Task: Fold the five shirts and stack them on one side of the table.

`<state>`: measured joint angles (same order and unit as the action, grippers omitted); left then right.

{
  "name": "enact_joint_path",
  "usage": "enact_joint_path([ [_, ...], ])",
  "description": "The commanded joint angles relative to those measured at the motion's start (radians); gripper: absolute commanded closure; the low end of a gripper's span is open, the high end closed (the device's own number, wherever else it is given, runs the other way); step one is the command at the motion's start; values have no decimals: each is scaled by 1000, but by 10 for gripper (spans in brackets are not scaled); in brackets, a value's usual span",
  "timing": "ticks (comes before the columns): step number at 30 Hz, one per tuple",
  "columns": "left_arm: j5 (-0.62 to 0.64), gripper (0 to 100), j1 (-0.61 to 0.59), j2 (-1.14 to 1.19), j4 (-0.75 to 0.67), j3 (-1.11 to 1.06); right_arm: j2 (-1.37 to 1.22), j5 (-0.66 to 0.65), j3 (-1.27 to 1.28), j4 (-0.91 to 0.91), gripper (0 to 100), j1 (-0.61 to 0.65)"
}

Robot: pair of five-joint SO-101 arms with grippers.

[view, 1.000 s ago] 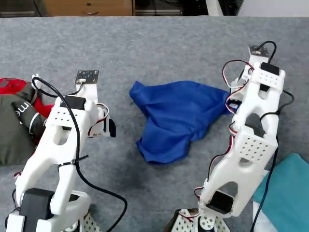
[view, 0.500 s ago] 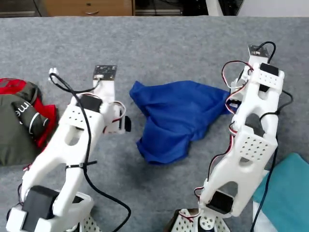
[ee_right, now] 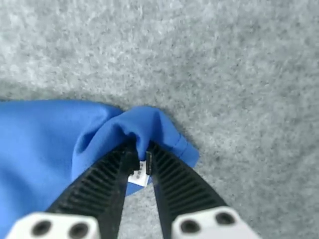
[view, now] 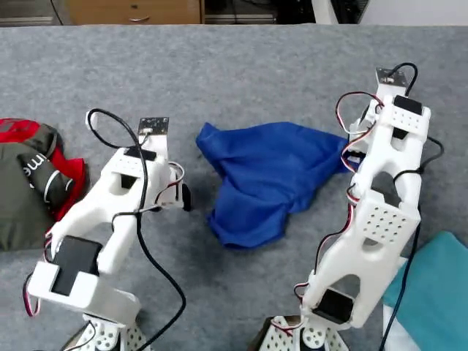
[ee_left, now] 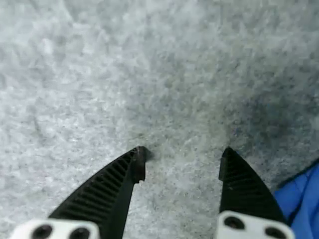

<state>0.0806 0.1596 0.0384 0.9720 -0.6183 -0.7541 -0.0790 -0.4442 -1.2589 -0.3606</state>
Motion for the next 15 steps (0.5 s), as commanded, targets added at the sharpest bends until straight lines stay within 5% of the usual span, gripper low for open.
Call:
enact_joint_path([
  [1,32,757,-3,10,14,44,1,-9,-27,18,991,13],
  [15,35,757,-5,10,14,48,1,-9,-25,18,991,13],
])
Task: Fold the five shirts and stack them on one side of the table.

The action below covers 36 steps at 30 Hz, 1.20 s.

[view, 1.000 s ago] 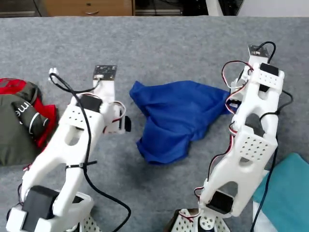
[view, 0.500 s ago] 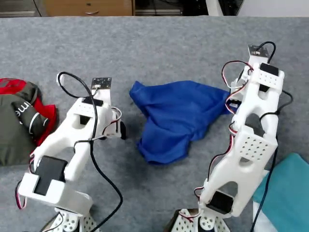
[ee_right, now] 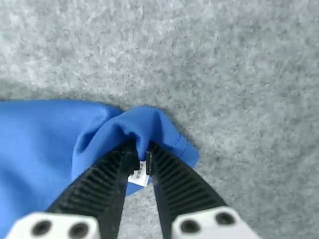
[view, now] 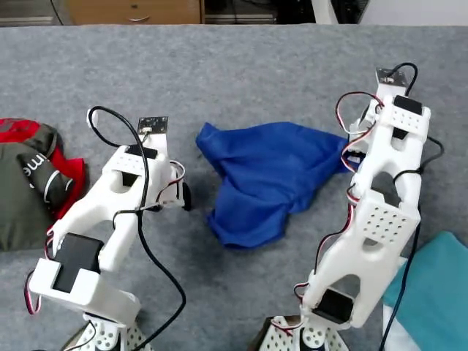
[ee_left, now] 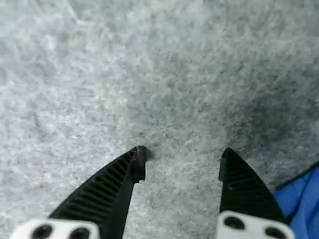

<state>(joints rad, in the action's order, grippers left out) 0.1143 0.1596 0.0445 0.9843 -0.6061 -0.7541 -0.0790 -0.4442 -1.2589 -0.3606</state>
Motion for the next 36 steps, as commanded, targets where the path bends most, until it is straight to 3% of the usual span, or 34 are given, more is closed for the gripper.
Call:
enact_joint_path([
  [1,0,757,-5,4,2,38,1,-9,-25,18,991,13],
  [12,8,757,-11,4,6,28,8,-11,-102,9,992,24],
  [32,8,757,-12,5,8,28,2,-14,-963,-431,990,108],
  [36,6,757,3,-4,8,29,1,-146,-929,-450,990,93],
])
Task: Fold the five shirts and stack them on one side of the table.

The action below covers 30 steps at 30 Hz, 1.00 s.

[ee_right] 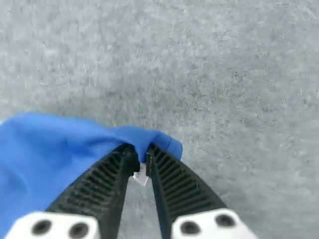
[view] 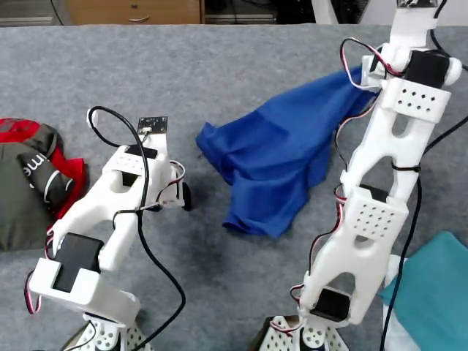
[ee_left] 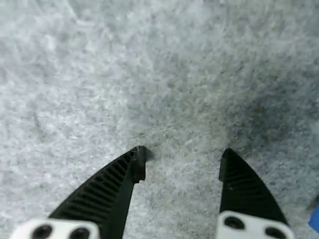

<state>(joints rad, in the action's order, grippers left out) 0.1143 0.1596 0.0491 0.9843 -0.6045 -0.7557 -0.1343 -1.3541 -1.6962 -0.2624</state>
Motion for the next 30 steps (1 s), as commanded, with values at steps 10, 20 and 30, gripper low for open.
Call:
enact_joint_path([
  [10,0,757,422,-36,203,181,-229,-180,143,98,993,-12],
  [20,8,758,560,-27,95,212,-394,-178,124,287,993,-64],
  [30,32,967,505,53,-173,199,-395,-180,91,305,992,-62],
])
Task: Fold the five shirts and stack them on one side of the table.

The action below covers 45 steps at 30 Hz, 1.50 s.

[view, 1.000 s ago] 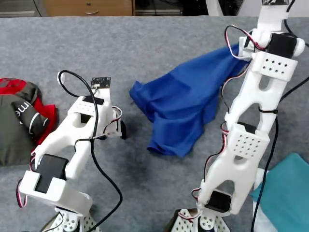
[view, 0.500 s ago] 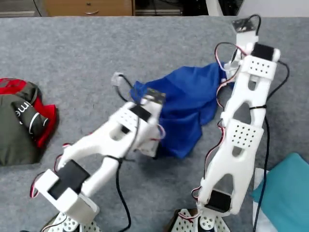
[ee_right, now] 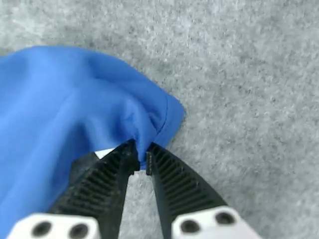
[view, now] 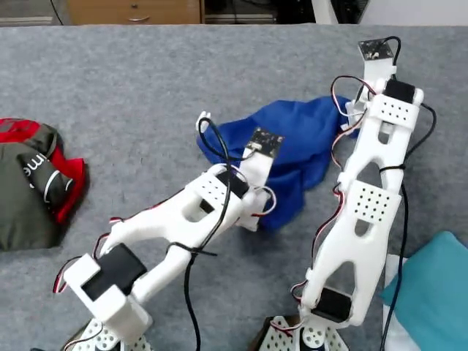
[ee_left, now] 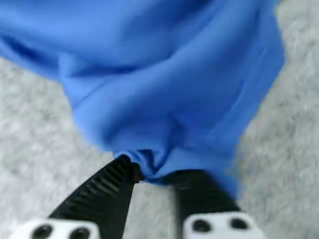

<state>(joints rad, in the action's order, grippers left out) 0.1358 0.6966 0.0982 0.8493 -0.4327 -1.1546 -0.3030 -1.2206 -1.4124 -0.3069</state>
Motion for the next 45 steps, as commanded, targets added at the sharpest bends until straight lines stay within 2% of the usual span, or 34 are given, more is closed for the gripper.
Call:
enact_joint_path([
  [1,12,981,-46,12,-40,28,4,-11,-42,21,993,-19],
  [5,8,981,-118,12,-8,41,4,-11,-42,21,993,-19],
  [11,-2,981,-281,-51,264,224,4,-11,-39,21,993,-18],
  [15,-98,981,-411,-93,377,325,4,-11,-38,15,991,-16],
  [18,-130,981,-483,-111,416,356,10,-20,-42,-25,991,-5],
  [21,-130,981,-529,-127,436,365,24,-98,-102,-103,991,24],
  [27,-135,981,-578,-248,503,364,39,-130,-389,-359,991,25],
  [31,-135,981,-620,-343,511,356,77,-187,-443,-376,990,18],
  [35,-133,981,-646,-432,512,356,202,-235,-297,-377,990,4],
  [40,-133,981,-637,-535,539,364,456,-324,74,-376,983,15],
  [45,-133,981,-644,-630,540,364,733,-404,429,-371,843,27],
])
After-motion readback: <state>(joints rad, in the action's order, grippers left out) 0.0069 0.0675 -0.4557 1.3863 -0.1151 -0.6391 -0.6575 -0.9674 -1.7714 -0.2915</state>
